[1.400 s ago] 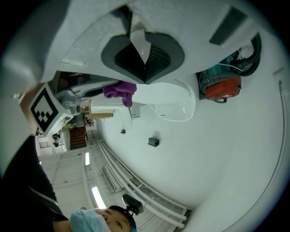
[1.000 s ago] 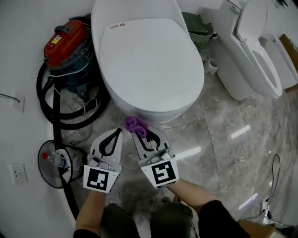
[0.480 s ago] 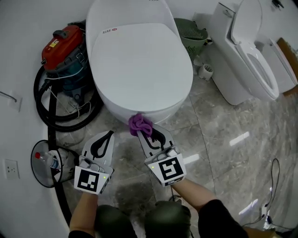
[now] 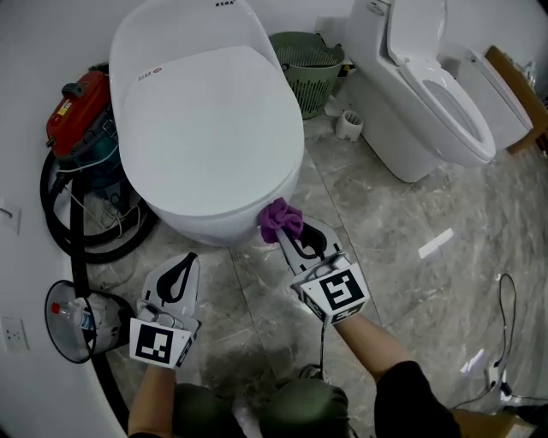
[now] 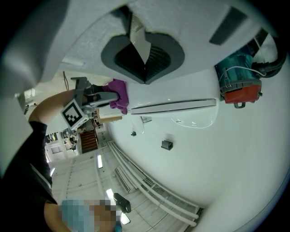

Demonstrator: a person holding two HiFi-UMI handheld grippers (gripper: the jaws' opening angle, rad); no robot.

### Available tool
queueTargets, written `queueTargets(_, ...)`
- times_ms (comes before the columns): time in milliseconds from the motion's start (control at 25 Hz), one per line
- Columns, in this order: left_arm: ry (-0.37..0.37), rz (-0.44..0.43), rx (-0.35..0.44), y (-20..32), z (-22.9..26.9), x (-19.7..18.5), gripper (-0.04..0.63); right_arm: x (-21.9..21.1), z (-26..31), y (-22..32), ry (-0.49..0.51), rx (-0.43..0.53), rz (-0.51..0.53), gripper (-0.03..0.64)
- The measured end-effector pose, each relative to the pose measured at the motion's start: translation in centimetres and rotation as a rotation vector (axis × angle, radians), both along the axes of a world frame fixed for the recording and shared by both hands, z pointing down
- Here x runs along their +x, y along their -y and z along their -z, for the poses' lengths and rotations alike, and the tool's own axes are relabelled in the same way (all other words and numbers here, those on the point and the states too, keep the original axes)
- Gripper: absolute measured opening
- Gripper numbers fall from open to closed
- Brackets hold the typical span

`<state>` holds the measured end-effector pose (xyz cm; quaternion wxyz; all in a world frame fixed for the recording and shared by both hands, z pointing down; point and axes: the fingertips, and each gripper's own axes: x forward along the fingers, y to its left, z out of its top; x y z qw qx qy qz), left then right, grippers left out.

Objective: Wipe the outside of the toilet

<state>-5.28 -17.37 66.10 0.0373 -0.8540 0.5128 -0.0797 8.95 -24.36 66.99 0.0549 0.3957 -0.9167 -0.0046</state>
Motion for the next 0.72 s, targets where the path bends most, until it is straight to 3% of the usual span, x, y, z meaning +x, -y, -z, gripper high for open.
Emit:
queueTargets(200,0.010,-0.004,-0.009,-0.1,-0.3,0.7,0.003,2.8,-0.2,2.6,-0.020,0.020,-0.003,0.083)
queueTargets(520,0.026,-0.007,-0.005,-0.9,-0.8,-0.6,0.003,7.4,-1.5,9.7,-0.058,0.011,-0.200,0.078)
queueTargets(720,0.026,-0.002,0.009,-1.4,-0.2,-1.6,0.003,8.0,-1.8,8.9,-0.009,0.017,-0.260,0.077)
